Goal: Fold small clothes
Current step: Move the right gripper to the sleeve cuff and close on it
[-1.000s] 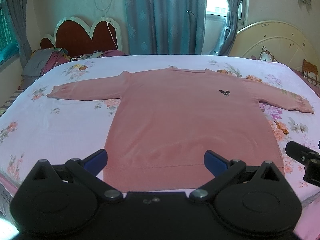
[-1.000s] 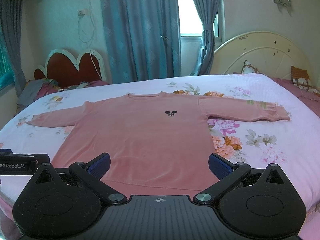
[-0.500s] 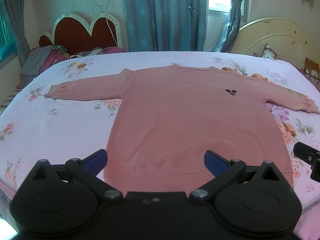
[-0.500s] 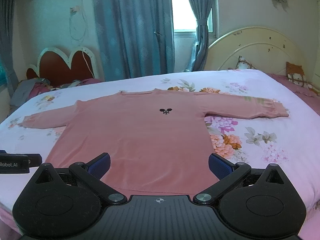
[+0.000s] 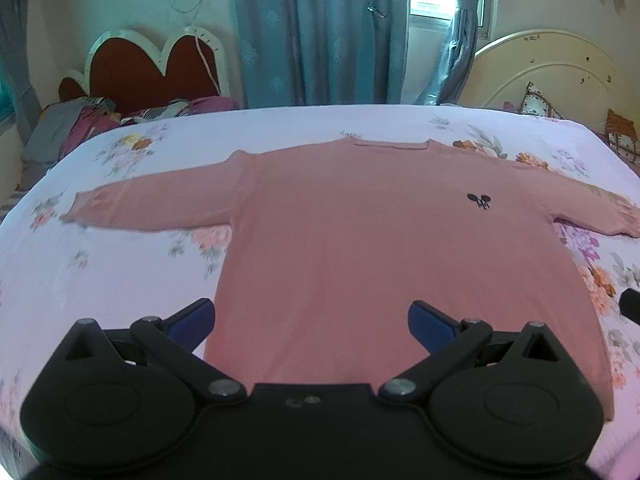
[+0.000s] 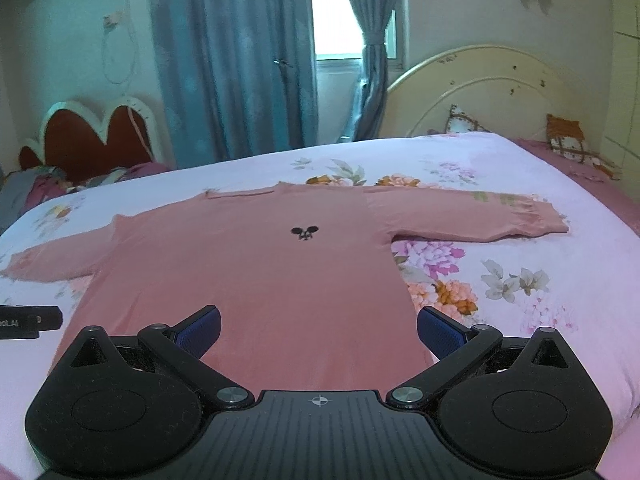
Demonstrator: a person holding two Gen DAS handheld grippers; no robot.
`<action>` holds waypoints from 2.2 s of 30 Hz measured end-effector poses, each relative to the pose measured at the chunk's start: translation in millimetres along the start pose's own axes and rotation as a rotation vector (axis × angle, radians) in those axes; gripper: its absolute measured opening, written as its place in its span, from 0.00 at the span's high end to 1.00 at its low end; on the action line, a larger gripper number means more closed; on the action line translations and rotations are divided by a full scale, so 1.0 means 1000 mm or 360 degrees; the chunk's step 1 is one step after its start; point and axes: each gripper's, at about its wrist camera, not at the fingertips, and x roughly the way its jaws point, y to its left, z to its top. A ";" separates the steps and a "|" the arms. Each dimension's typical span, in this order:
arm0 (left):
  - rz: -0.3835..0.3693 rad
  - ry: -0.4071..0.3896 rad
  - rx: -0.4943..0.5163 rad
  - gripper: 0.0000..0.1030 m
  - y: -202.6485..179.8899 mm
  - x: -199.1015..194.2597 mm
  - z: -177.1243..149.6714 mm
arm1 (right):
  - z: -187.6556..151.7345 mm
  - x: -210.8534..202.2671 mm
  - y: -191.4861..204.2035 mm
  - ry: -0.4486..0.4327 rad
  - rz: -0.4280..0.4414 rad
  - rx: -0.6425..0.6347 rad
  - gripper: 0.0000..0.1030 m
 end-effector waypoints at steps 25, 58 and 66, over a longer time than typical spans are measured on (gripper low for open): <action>-0.0085 0.0031 0.0015 0.00 -0.015 0.113 0.069 | 0.064 0.109 -0.046 -0.0043 -0.0150 0.0147 0.00; -0.0085 0.0146 0.0141 0.06 -0.139 0.219 0.099 | 0.074 0.256 -0.309 0.0131 -0.0609 0.0542 0.19; -0.0052 0.0183 0.0122 0.11 -0.134 0.231 0.101 | 0.078 0.272 -0.365 0.0138 -0.0706 0.0730 0.19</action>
